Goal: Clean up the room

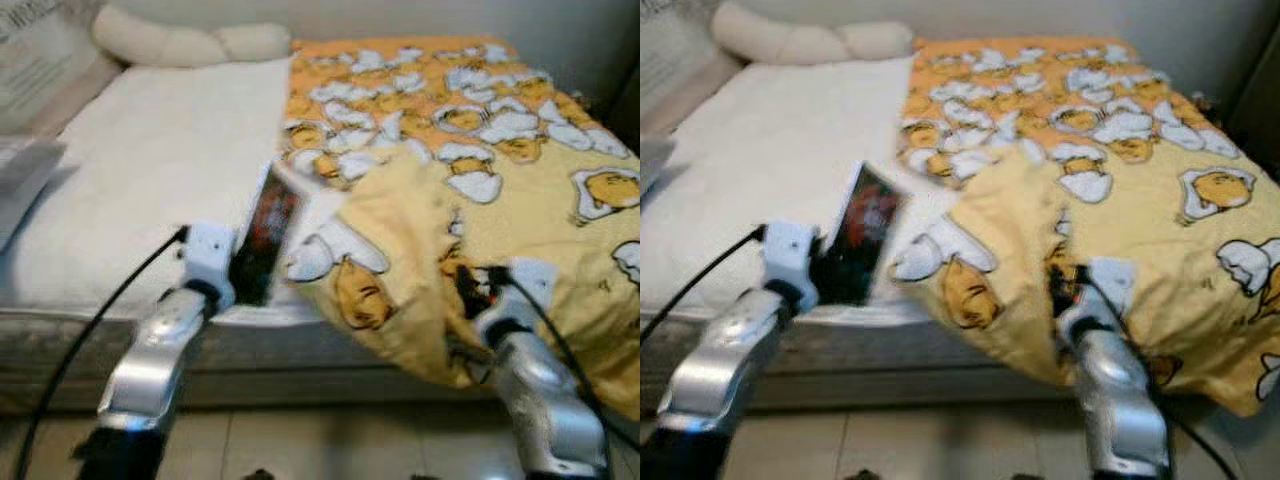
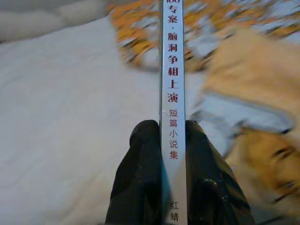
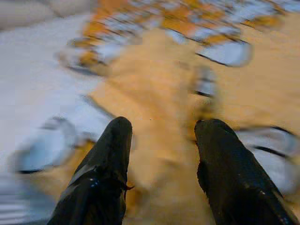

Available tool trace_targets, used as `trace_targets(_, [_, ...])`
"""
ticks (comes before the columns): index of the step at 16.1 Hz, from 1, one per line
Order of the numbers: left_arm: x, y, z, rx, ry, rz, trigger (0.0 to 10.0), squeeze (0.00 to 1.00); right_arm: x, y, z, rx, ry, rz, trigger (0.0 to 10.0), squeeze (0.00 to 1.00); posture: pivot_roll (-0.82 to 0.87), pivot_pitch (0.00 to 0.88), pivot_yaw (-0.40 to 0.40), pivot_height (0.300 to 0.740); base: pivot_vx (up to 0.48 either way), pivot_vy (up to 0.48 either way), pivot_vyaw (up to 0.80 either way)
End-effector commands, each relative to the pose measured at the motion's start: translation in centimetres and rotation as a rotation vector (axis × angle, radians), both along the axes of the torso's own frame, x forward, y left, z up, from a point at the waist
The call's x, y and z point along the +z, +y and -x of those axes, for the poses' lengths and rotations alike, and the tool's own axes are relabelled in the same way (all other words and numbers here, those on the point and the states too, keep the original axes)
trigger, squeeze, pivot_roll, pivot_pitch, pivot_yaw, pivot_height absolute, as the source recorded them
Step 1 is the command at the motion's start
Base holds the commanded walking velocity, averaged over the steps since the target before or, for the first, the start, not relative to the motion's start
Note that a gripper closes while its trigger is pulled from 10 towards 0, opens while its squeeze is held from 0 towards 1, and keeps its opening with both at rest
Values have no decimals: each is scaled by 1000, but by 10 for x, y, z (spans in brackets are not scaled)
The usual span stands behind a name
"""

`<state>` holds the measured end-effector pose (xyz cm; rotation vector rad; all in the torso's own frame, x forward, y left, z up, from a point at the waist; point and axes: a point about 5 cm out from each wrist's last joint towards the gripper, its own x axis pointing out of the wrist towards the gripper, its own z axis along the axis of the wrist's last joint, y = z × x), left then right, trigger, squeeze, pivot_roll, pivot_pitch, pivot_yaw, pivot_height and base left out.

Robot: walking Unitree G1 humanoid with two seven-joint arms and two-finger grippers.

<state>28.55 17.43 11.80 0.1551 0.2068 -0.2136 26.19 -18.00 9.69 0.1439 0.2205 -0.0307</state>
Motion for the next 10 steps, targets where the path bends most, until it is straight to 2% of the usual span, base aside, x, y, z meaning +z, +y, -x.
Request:
trace_targets(1, [13, -2, -3, 2, -58, 12, 10000, 0, 3, -7, -1, -24, -19, 30, 10000, 0, 12, 0, 48, 740, 0, 480, 0])
trace_targets(3, [13, 0, -1, 14, -62, 16, 10000, 0, 4, -9, -1, -18, -44, 55, 10000, 0, 19, 0, 38, 740, 0, 480, 0])
trace_targets(4, [12, 1, 2, 21, -61, 18, 10000, 0, 3, -6, -1, 25, -58, 38, 10000, 0, 24, 0, 32, 740, 0, 480, 0])
trace_targets(10, [8, 2, 10, 45, -51, 19, 10000, 0, -2, 0, 0, 78, -37, 51, 10000, 0, 52, 0, -1, 740, 0, 480, 0])
